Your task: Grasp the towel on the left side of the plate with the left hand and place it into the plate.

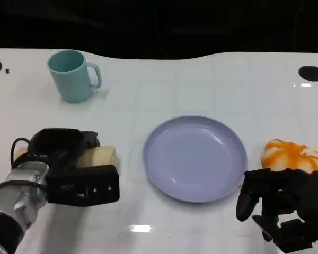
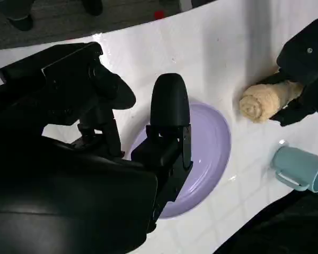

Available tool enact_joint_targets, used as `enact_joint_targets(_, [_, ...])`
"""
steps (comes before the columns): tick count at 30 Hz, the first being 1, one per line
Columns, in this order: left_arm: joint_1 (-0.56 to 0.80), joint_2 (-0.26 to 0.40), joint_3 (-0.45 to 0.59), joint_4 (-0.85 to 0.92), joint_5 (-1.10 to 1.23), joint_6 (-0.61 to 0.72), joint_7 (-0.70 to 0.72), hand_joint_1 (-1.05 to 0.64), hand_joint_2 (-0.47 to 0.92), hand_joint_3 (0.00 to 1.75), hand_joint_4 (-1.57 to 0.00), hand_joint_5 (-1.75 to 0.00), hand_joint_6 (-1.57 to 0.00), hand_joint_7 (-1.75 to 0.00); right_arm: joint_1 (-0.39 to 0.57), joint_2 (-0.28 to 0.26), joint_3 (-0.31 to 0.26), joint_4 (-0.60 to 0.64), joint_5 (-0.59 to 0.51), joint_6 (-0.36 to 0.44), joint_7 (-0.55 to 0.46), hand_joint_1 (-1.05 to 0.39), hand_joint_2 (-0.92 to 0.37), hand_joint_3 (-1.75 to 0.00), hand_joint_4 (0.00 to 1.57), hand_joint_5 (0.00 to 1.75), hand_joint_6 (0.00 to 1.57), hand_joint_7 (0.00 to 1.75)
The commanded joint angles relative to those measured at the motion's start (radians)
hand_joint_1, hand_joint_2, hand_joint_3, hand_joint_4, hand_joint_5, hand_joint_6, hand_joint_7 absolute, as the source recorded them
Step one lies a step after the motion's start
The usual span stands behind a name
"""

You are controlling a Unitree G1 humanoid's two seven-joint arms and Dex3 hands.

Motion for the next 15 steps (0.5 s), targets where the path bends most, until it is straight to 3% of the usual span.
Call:
enact_joint_targets(1, [0.022,0.027,0.041,-0.071,-0.037,-0.003,0.002,-0.17,0.61,0.95,-0.88,-1.75,-0.66,-1.74,0.001,-0.014,-0.014,-0.011,-0.001,0.007,0.001,0.02,-0.62,-0.99,0.69,1.67,0.68,1.44])
enact_joint_targets(8, [0.068,0.018,0.097,-0.258,-0.073,0.001,0.026,-0.2,0.55,0.86,-0.9,-1.75,-0.67,-1.75,0.002,-0.014,-0.011,-0.014,-0.004,0.007,-0.001,0.04,-0.63,-0.98,0.7,1.68,0.68,1.44])
enact_joint_targets(15, [0.095,-0.022,0.107,-0.454,-0.091,0.018,-0.029,-0.22,0.53,1.0,-0.89,-1.75,-0.65,-1.75,0.003,-0.013,-0.011,-0.015,-0.002,0.008,0.0,0.04,-0.63,-0.99,0.7,1.68,0.68,1.43])
